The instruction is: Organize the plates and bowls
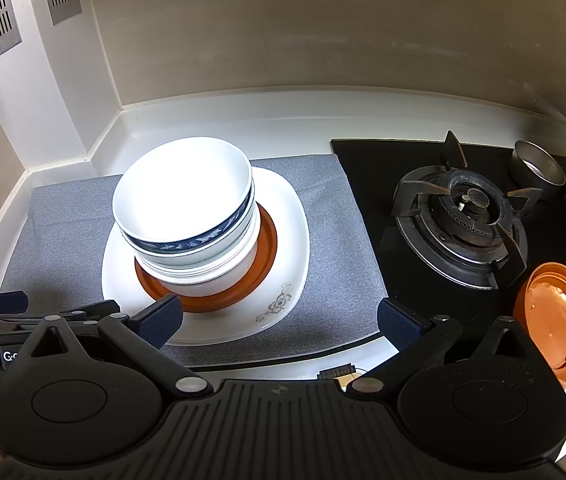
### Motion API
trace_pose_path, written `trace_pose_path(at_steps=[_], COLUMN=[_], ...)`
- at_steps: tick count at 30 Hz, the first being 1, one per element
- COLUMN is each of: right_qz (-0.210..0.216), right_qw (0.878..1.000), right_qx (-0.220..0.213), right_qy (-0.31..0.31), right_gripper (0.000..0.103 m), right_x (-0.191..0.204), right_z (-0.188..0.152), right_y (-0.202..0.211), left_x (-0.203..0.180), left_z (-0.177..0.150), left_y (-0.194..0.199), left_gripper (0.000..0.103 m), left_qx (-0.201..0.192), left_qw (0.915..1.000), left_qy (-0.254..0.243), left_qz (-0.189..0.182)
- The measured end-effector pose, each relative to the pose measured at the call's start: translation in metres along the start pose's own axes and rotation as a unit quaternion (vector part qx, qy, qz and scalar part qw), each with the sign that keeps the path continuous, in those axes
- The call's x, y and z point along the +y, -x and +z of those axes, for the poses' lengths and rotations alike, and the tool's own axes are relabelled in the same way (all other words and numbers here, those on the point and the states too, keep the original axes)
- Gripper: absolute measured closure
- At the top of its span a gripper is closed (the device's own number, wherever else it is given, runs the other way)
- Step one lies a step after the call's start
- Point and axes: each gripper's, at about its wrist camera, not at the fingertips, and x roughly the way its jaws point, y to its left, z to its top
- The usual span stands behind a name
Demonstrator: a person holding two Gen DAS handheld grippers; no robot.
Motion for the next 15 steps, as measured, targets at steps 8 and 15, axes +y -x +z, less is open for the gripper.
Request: trace_pose_path(at_steps=[8,15], right_qz=[0.000,0.000], right_qw=[1.000,1.000], right_qx=[0.001,0.002], right_qy=[0.000,-0.001], right_gripper=[0.000,0.000], right_x=[-0.0002,-0.0004], right_z=[-0.0001,-0.0007], right_y=[-0.0003,-0.0007], left_x=[0.0005,0.0003], left_z=[0.0004,0.0001], left_y=[-0.0004,-0.0013], left_gripper=[0.000,0.000], left_qx=[0.001,0.003], left_qw=[1.0000,1.0000], left_qy=[0.000,0.001], left_qz=[-0.001,-0.001])
